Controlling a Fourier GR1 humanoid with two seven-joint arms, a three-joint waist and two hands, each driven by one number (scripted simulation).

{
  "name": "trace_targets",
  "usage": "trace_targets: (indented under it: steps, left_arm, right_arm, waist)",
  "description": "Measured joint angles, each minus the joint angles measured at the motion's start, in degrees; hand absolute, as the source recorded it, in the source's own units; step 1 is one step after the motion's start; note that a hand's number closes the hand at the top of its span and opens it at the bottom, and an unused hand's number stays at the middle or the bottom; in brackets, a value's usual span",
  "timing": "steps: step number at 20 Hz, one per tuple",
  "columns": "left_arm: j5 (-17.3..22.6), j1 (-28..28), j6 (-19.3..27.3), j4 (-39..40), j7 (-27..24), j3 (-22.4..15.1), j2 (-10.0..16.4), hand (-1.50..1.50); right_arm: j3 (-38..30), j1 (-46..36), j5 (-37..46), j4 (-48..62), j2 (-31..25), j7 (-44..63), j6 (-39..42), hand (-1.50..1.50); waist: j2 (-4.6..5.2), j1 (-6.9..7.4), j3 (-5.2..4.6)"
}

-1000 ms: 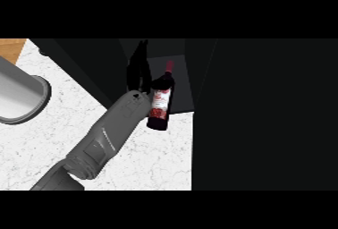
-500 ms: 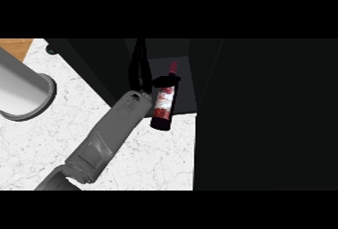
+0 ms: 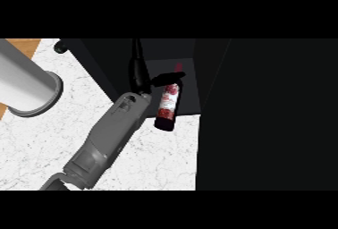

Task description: Pick up the wine, place it into the cabinet and close the cabinet

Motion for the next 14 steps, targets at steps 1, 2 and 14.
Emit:
trace_targets:
  steps: [1,2,14]
  left_arm:
    - [0.94,0.52,-0.87,-0.71,-1.11,0.19,0.00,-1.50]
    - [2.14,1.06,-1.02,-2.04,-1.35,-0.72,-0.01,-1.50]
    - [5.56,11.20,-5.73,-17.91,-1.87,-8.14,-0.02,-1.50]
  right_arm:
    - [0.01,0.55,0.02,-0.12,-0.30,-0.05,0.06,-1.50]
    - [0.24,-0.09,0.09,-0.11,-0.14,0.49,-0.50,-1.50]
    - [0.43,-1.48,1.06,-0.66,-0.36,2.15,-3.96,-1.50]
  waist:
    - [-0.07,0.20,0.01]
    - [-0.14,0.47,0.02]
    - [-0.87,3.24,0.09]
